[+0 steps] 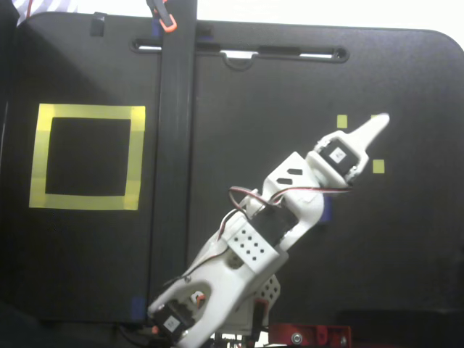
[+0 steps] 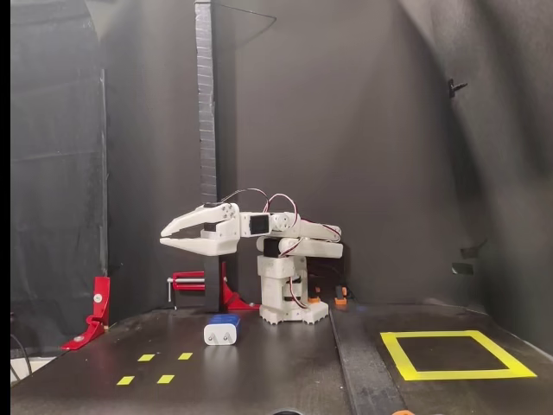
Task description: Grasp the block and place it in the designated area.
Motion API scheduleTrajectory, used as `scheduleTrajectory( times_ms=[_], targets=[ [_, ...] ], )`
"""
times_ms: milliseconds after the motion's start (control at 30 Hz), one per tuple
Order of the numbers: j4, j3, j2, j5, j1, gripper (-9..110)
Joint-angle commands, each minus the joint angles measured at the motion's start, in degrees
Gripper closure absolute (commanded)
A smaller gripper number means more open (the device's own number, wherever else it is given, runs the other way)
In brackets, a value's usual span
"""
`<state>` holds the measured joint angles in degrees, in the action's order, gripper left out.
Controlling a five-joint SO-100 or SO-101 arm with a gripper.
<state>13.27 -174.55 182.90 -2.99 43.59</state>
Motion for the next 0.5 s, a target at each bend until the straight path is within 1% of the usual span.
scheduleTrajectory(
  times_ms=[0,233,467],
  targets=[
    [4.2,8.4,-4.6,-0.5,1.0,102],
    [19.9,25.4,-17.1,-1.8,2.7,102],
    [34.0,36.7,-27.5,-3.6,4.1,102]
  ],
)
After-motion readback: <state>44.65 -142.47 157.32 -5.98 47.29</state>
